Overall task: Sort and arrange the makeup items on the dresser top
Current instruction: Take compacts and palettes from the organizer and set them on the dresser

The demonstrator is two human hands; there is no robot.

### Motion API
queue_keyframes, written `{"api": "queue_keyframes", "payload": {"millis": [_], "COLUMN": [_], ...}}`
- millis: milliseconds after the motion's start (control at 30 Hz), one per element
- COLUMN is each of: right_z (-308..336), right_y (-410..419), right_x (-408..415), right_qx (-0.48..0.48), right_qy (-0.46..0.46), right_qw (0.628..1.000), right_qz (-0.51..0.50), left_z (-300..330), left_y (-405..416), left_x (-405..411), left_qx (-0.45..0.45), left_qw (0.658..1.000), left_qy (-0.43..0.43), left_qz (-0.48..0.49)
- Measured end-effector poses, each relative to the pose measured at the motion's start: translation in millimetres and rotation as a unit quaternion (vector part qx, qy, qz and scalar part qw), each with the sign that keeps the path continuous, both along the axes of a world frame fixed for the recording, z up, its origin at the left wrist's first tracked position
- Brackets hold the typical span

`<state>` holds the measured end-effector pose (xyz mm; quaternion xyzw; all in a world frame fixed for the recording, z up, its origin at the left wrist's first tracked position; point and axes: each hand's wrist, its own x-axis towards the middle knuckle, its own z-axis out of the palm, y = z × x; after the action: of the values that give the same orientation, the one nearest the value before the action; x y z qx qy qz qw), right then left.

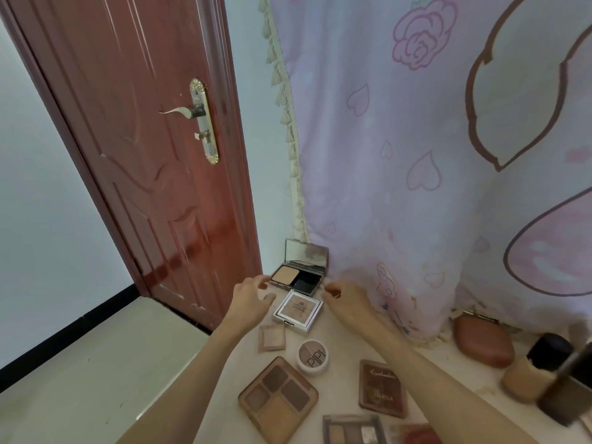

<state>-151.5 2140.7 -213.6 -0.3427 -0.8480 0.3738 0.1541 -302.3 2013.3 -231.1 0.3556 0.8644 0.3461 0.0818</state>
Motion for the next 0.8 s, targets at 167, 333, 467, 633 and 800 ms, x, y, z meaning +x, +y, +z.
{"api": "queue_keyframes", "payload": {"millis": [167, 333, 467, 633, 800], "right_z": [5, 10, 4, 16, 27], "right_y": [-21, -29, -29, -34, -36], "right_x": [5, 2, -1, 6, 14], "right_qx": [-0.067, -0.213, -0.252, -0.360, -0.444], "right_qy": [-0.041, 0.020, 0.047, 0.112, 0.205], "right_qw": [0.997, 0.975, 0.959, 0.917, 0.863], "right_qz": [0.020, -0.066, -0.120, -0.131, -0.125], "left_z": [1, 8, 14, 25, 38], "left_y": [-12, -9, -9, -6, -1], "left_x": [20, 36, 46, 59, 78], "left_qx": [-0.103, -0.064, -0.013, 0.069, 0.120], "left_qw": [0.993, 0.997, 0.999, 0.993, 0.980], "left_qy": [0.001, 0.014, -0.010, -0.051, 0.008], "left_qz": [-0.061, -0.039, -0.042, -0.078, -0.156]}}
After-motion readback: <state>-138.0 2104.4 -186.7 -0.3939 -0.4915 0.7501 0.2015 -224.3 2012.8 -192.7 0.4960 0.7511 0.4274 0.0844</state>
